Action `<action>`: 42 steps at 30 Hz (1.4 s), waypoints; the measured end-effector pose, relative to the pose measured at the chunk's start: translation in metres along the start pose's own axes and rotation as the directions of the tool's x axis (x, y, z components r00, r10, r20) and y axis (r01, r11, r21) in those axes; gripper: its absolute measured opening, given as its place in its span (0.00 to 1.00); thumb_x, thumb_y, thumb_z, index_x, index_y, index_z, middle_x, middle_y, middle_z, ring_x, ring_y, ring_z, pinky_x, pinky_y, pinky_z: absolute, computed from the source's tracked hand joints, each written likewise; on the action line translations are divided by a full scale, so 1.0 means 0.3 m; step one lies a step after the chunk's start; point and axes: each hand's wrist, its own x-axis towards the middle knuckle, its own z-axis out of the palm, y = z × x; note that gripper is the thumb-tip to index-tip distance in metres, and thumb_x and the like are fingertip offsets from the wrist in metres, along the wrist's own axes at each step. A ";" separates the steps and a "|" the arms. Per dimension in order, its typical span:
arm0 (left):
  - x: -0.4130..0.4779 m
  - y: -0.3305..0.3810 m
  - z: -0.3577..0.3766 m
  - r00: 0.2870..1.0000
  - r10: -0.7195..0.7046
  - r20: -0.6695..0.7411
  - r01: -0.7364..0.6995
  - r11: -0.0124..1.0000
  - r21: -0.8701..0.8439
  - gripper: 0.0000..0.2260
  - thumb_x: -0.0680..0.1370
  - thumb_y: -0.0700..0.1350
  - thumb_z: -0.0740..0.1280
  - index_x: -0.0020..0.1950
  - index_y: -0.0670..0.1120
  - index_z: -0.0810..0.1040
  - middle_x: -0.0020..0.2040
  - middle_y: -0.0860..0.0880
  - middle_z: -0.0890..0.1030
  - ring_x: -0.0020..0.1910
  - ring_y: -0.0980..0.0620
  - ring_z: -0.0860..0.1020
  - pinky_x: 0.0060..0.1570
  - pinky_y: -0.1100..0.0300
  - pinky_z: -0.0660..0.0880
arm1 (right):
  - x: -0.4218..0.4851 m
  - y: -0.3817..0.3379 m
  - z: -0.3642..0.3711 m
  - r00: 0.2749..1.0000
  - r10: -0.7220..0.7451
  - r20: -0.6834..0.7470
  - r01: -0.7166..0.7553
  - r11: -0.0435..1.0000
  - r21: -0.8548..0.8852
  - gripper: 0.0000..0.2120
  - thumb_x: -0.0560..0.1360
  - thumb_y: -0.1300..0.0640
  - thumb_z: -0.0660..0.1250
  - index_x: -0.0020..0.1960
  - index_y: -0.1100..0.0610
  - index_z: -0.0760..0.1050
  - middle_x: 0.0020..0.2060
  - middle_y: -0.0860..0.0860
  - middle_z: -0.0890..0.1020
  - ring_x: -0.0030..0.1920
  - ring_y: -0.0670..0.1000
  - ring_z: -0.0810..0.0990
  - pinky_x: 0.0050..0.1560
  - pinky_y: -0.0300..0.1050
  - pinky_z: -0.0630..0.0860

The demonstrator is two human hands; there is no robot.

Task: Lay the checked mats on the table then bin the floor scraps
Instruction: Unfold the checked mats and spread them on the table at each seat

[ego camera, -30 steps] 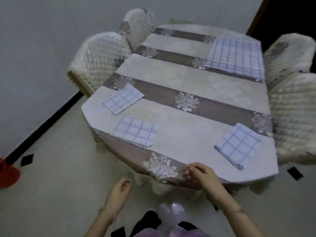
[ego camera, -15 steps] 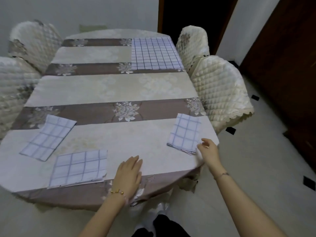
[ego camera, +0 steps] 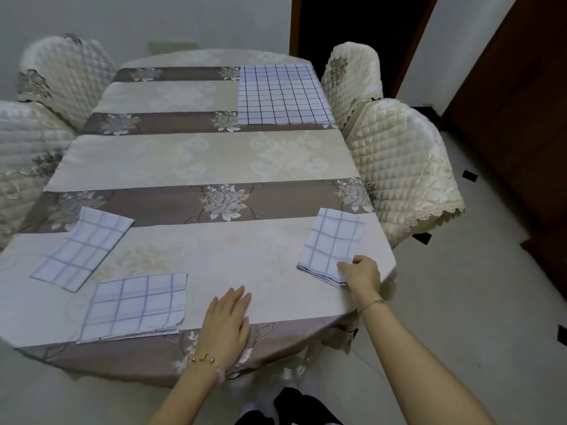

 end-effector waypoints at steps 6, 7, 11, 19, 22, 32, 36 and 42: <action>0.011 -0.007 -0.002 1.000 -0.001 0.023 0.002 0.998 -0.062 0.20 0.73 0.49 0.54 0.59 0.47 0.79 0.62 0.49 0.79 0.60 0.48 0.78 0.66 0.54 0.65 | -0.065 0.010 -0.029 0.991 -0.051 0.123 0.025 0.980 0.200 0.06 0.72 0.61 0.67 0.37 0.56 0.74 0.33 0.50 0.77 0.37 0.52 0.74 0.41 0.44 0.72; 0.013 -0.005 -0.012 1.000 0.005 0.005 -0.004 0.995 -0.100 0.21 0.74 0.49 0.54 0.62 0.47 0.77 0.65 0.49 0.76 0.64 0.48 0.75 0.68 0.53 0.65 | -0.084 0.011 -0.033 0.984 -0.061 0.166 0.016 0.966 0.260 0.04 0.73 0.62 0.67 0.40 0.58 0.74 0.36 0.51 0.78 0.38 0.51 0.75 0.40 0.41 0.72; 0.004 0.062 -0.116 0.997 -0.074 -0.022 0.052 0.851 -0.522 0.22 0.77 0.51 0.55 0.70 0.47 0.68 0.69 0.52 0.69 0.69 0.53 0.68 0.66 0.63 0.61 | -0.208 -0.023 -0.052 0.958 -0.187 0.219 0.103 0.932 0.347 0.02 0.74 0.64 0.67 0.46 0.61 0.74 0.34 0.49 0.79 0.36 0.46 0.77 0.32 0.30 0.72; 0.034 0.255 -0.307 0.982 -0.182 0.039 0.079 0.216 -0.973 0.09 0.78 0.40 0.63 0.58 0.47 0.74 0.51 0.57 0.78 0.48 0.65 0.76 0.45 0.77 0.73 | -0.439 -0.108 0.015 0.798 -0.445 0.407 0.279 0.871 0.404 0.06 0.73 0.64 0.68 0.50 0.57 0.77 0.43 0.48 0.82 0.40 0.36 0.80 0.39 0.29 0.75; 0.021 0.228 -0.308 0.960 -0.264 0.099 0.114 0.044 -0.992 0.06 0.77 0.39 0.64 0.51 0.44 0.79 0.47 0.48 0.82 0.49 0.51 0.80 0.49 0.62 0.78 | -0.475 -0.119 0.050 0.753 -0.435 0.494 0.219 0.873 0.435 0.09 0.75 0.61 0.67 0.55 0.57 0.77 0.50 0.51 0.83 0.49 0.42 0.82 0.48 0.36 0.79; -0.043 0.166 -0.270 0.939 -0.327 0.102 0.147 0.115 -0.982 0.10 0.79 0.40 0.61 0.54 0.41 0.80 0.50 0.42 0.82 0.49 0.47 0.80 0.47 0.62 0.77 | -0.499 -0.169 0.102 0.794 -0.270 0.544 -0.016 0.886 0.463 0.07 0.75 0.53 0.67 0.50 0.55 0.76 0.42 0.49 0.83 0.44 0.49 0.83 0.38 0.34 0.80; -0.041 0.164 -0.273 0.935 -0.349 0.061 0.117 0.140 -0.983 0.09 0.79 0.42 0.61 0.50 0.42 0.80 0.47 0.44 0.83 0.46 0.50 0.80 0.44 0.66 0.77 | -0.485 -0.181 0.113 0.796 -0.275 0.539 -0.002 0.889 0.457 0.05 0.75 0.59 0.67 0.47 0.61 0.77 0.40 0.54 0.83 0.43 0.52 0.82 0.45 0.42 0.82; -0.018 0.085 -0.278 0.895 -0.431 0.112 0.069 -0.115 -0.991 0.08 0.79 0.41 0.62 0.48 0.40 0.80 0.47 0.42 0.81 0.46 0.48 0.78 0.50 0.55 0.74 | -0.411 -0.177 0.079 0.784 -0.321 0.531 0.032 0.876 0.482 0.05 0.77 0.60 0.65 0.44 0.60 0.75 0.38 0.53 0.80 0.42 0.51 0.81 0.44 0.41 0.81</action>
